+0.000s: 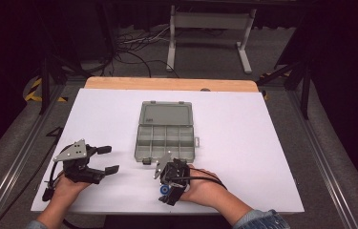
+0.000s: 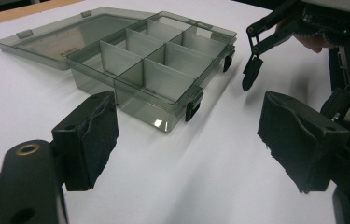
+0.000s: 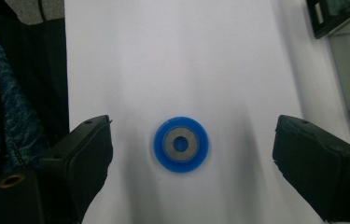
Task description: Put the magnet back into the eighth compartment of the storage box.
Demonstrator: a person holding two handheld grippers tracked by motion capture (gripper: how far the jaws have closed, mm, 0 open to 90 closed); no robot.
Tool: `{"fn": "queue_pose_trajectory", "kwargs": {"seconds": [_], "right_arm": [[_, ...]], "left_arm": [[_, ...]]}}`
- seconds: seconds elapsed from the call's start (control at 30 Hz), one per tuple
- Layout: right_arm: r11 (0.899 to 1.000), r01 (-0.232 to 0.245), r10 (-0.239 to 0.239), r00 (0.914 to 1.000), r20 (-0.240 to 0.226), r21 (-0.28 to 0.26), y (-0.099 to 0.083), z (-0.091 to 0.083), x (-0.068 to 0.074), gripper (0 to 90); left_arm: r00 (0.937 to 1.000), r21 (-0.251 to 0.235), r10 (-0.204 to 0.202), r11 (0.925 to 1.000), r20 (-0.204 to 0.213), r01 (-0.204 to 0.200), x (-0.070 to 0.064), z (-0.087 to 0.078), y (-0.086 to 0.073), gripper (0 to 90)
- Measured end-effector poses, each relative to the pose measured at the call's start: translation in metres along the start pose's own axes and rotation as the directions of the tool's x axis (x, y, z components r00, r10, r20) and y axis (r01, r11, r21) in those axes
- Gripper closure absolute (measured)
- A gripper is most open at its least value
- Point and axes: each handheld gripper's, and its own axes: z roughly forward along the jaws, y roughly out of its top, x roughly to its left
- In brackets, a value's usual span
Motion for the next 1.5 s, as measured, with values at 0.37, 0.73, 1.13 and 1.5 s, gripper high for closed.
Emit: {"fn": "queue_pose_trajectory", "kwargs": {"seconds": [0.37, 0.73, 1.13, 1.5], "right_arm": [[1.0, 0.024, -0.024, 0.9997, -0.009, 0.013, 0.0, 0.005, 0.005, 27.4], [0.998, 0.056, -0.056, 0.9984, -0.001, 0.037, 0.002, 0.002, 0.008, 59.6], [0.997, 0.066, -0.066, 0.9978, -0.005, 0.031, 0.003, -0.008, 0.005, 62.7], [0.997, 0.067, -0.067, 0.9974, 0.028, -0.025, 0.005, -0.035, -0.004, 62.7]], "left_arm": [[1.0, -0.001, 0.0, 1.0, 0.003, 0.0, 0.0, 0.0, 0.0, 20.4], [1.0, 0.001, 0.001, 1.0, 0.003, -0.001, 0.0, 0.001, 0.0, 20.4], [1.0, 0.0, 0.003, 1.0, 0.002, -0.003, 0.001, 0.001, 0.0, 20.4], [1.0, -0.001, 0.0, 1.0, 0.002, 0.0, 0.001, 0.001, 0.0, 20.3]]}}
